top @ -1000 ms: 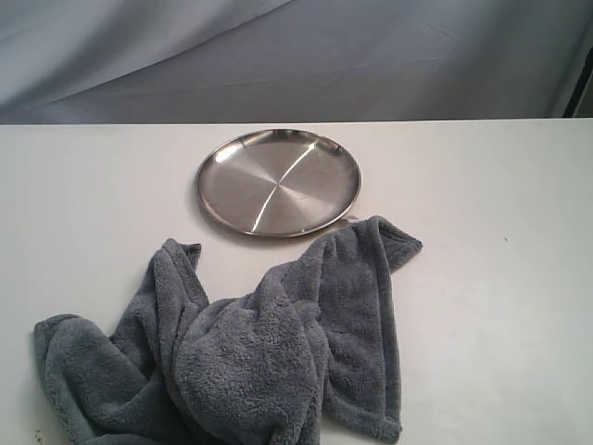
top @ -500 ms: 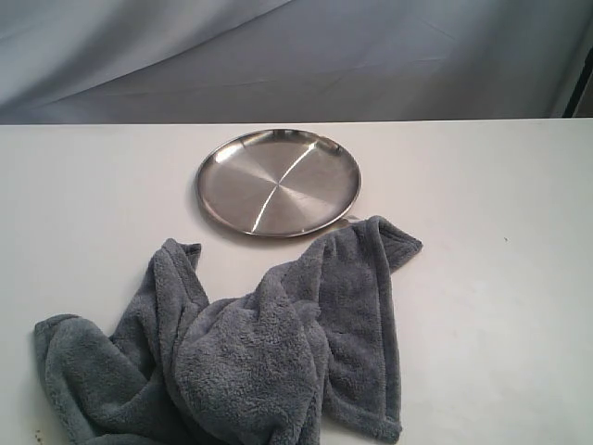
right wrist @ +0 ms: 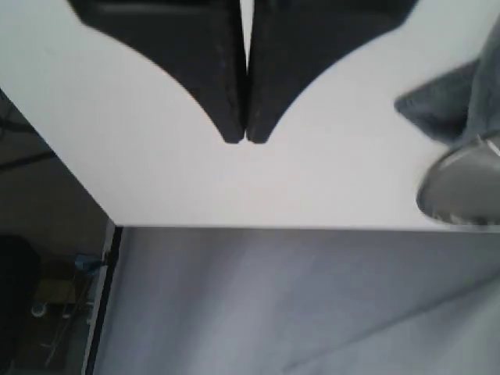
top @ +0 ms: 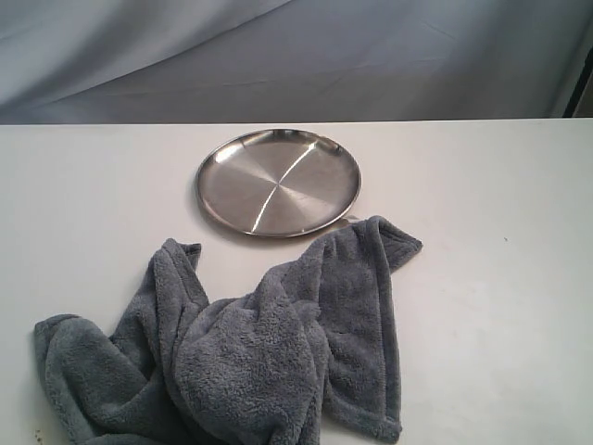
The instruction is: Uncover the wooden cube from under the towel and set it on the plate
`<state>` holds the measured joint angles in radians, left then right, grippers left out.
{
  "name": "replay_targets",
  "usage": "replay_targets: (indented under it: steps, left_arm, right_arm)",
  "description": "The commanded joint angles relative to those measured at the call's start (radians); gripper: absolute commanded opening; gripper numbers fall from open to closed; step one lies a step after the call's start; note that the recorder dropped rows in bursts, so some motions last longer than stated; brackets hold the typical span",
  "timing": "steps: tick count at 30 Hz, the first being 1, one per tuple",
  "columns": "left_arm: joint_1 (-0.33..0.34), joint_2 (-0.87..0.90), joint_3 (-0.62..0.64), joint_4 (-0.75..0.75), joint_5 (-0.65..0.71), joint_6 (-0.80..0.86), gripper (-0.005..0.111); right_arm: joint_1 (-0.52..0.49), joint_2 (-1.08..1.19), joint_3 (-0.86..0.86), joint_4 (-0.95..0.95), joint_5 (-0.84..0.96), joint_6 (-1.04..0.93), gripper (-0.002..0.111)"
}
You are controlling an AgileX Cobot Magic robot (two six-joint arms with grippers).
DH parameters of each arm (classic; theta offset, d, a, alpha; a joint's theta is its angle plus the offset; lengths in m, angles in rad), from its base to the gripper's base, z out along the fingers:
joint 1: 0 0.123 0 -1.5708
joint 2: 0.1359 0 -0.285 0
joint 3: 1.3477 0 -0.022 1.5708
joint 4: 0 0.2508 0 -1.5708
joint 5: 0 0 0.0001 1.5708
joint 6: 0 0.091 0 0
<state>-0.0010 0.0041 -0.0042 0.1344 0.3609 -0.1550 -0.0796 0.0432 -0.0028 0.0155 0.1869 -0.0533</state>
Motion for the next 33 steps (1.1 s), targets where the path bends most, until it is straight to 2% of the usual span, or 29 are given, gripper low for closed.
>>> replay_targets:
  steps: [1,3,5,7,9,11,14,19,23,25,27,33]
  left_arm:
    - [-0.004,-0.004,0.004,0.003,-0.009,0.001,0.0]
    - [-0.004,-0.004,0.004,0.003,-0.009,0.001,0.0]
    - [-0.004,-0.004,0.004,0.003,-0.009,0.001,0.0]
    - [-0.004,-0.004,0.004,0.003,-0.009,0.001,0.0]
    - [-0.004,-0.004,0.004,0.003,-0.009,0.001,0.0]
    - [-0.004,-0.004,0.004,0.003,-0.009,0.001,0.0]
    - [-0.004,-0.004,0.004,0.003,-0.009,0.001,0.0]
    - [-0.004,-0.004,0.004,0.003,-0.009,0.001,0.0]
    - [-0.004,-0.004,0.004,0.003,-0.009,0.001,0.0]
    - [-0.004,-0.004,0.004,0.003,-0.009,0.001,0.0]
    - [-0.004,-0.004,0.004,0.003,-0.009,0.001,0.0]
    - [-0.004,-0.004,0.004,0.003,-0.009,0.001,0.0]
  right_arm:
    - [0.001,-0.002,0.003,0.145,-0.302,0.06,0.0]
    - [0.001,-0.002,0.003,0.288,-0.45,0.134,0.0]
    - [0.001,-0.002,0.003,0.288,-0.484,0.217,0.0]
    - [0.001,-0.002,-0.015,0.22,-0.488,0.329,0.0]
    - [0.001,-0.002,-0.066,0.106,-0.578,0.437,0.0]
    - [0.001,-0.002,-0.152,-0.051,-0.648,0.447,0.0]
    - [0.001,0.048,-0.324,-0.225,-0.451,0.464,0.0]
    - [0.001,0.231,-0.563,-0.277,-0.146,0.475,0.0]
    - [0.001,0.421,-0.729,-0.264,0.002,0.379,0.0]
    - [0.011,0.508,-0.808,-0.192,0.1,0.293,0.0]
    - [0.039,0.599,-0.877,-0.061,0.203,0.108,0.0]
    - [0.166,0.893,-1.06,0.528,0.539,-0.506,0.0]
